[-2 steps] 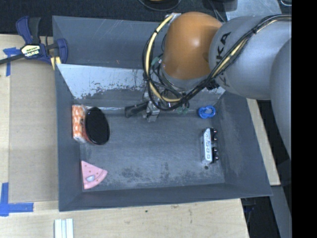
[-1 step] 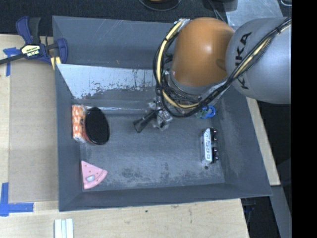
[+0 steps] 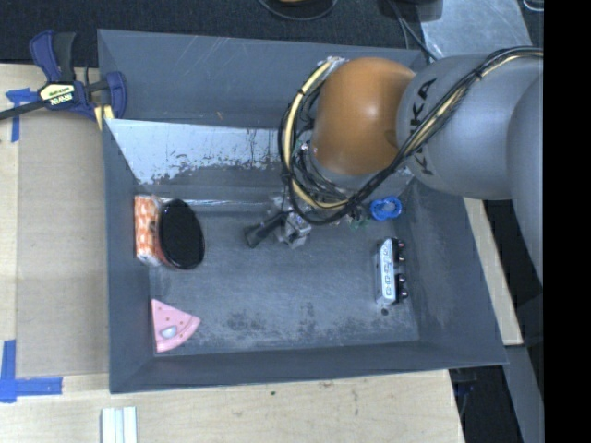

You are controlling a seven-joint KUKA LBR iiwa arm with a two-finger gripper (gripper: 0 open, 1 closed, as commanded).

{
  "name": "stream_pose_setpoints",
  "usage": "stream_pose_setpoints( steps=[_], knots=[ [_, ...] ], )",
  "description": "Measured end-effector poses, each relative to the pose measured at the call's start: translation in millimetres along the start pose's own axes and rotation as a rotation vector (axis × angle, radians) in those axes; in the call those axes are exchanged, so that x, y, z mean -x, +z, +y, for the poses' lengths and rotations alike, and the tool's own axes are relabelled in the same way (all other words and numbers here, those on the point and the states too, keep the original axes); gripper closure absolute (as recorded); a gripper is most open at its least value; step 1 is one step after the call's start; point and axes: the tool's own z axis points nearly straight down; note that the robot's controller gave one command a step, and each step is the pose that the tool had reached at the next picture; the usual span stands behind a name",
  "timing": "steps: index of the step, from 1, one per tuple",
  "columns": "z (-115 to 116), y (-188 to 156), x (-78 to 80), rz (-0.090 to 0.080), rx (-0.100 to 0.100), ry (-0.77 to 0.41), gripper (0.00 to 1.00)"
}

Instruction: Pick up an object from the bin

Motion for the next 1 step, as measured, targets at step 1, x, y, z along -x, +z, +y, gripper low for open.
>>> stream_pose_setpoints(
  steps=[1],
  knots=[
    [1.8, -75.3, -2.8, 0.005, 0.001, 0.091, 1.0]
  ],
)
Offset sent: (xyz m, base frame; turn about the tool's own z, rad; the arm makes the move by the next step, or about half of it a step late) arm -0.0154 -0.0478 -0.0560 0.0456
